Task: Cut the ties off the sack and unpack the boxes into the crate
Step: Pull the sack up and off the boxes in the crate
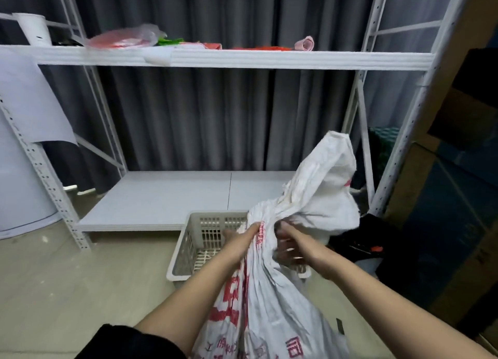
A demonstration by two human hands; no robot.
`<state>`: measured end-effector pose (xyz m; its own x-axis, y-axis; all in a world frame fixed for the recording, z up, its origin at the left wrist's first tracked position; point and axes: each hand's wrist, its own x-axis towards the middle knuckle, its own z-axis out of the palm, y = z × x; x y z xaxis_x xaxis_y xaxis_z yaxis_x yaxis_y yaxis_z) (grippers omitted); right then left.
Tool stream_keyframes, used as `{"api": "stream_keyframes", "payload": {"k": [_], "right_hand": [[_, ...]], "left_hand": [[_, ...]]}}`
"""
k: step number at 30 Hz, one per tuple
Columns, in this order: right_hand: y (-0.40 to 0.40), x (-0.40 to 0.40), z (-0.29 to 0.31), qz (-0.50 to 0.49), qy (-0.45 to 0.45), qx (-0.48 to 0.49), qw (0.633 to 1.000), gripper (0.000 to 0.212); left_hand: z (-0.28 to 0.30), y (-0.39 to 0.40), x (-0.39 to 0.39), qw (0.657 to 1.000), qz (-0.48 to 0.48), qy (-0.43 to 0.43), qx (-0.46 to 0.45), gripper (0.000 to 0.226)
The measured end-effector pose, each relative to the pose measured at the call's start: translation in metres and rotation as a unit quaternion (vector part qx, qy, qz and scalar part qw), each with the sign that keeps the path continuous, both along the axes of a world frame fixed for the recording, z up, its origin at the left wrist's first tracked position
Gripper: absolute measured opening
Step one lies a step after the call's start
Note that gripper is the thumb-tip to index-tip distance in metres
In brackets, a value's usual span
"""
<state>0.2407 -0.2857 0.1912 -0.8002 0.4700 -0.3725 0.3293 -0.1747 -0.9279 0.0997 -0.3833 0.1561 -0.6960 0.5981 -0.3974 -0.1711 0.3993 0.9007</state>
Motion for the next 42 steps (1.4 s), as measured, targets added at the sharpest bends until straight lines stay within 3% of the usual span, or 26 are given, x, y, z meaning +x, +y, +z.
{"api": "stream_keyframes", "payload": {"k": [2,6,9,12,16,18,21,25,29,32,34,36,39,42], "right_hand": [[-0.013,0.006,-0.001,0.040,0.014,0.043,0.998,0.033],[-0.037,-0.011,-0.016,0.033,0.005,0.249,0.968,0.044],[-0.033,-0.027,-0.025,-0.051,-0.023,0.352,0.934,0.023],[-0.021,-0.029,-0.017,-0.122,-0.007,0.305,0.945,0.028],[0.009,-0.024,-0.018,-0.160,0.056,0.191,0.967,0.031],[0.015,-0.021,-0.016,-0.178,0.084,0.084,0.977,0.038],[0.012,-0.004,-0.001,-0.239,0.094,-0.064,0.964,0.025],[0.029,0.015,0.009,-0.294,0.133,-0.086,0.943,0.020],[0.037,0.015,-0.003,-0.241,0.102,-0.136,0.955,0.033],[0.031,0.011,-0.014,-0.207,0.087,-0.185,0.957,0.044],[0.025,0.005,-0.020,-0.182,0.072,-0.170,0.966,0.042],[0.020,0.001,-0.023,-0.130,0.034,-0.108,0.985,0.040],[0.008,-0.003,-0.027,0.011,-0.003,-0.054,0.998,0.026],[-0.011,-0.011,-0.032,0.078,-0.009,-0.033,0.996,0.029]], "left_hand": [[-0.001,0.006,-0.010,0.999,0.041,-0.028,0.014,0.122],[0.007,0.009,-0.016,0.990,0.057,-0.092,0.085,0.084],[0.022,-0.009,-0.014,0.992,0.068,-0.063,0.084,0.052],[0.028,-0.033,-0.025,0.995,0.072,-0.003,0.070,0.040],[0.036,-0.063,-0.044,0.989,0.088,0.109,0.055,0.040],[0.041,-0.073,-0.050,0.987,0.092,0.117,0.067,0.041],[0.048,-0.083,-0.062,0.987,0.105,0.093,0.074,0.043],[0.051,-0.092,-0.079,0.981,0.133,0.112,0.082,0.043],[0.039,-0.094,-0.078,0.976,0.161,0.121,0.085,0.039],[0.027,-0.098,-0.058,0.997,0.029,0.067,-0.034,0.040],[0.015,-0.101,-0.047,0.997,-0.025,0.045,-0.051,0.034],[-0.001,-0.100,-0.045,0.996,-0.006,0.081,-0.028,0.042],[-0.011,-0.097,-0.042,0.983,0.057,0.157,-0.081,0.050],[-0.006,-0.088,-0.040,0.972,0.096,0.191,-0.093,0.031]]}}
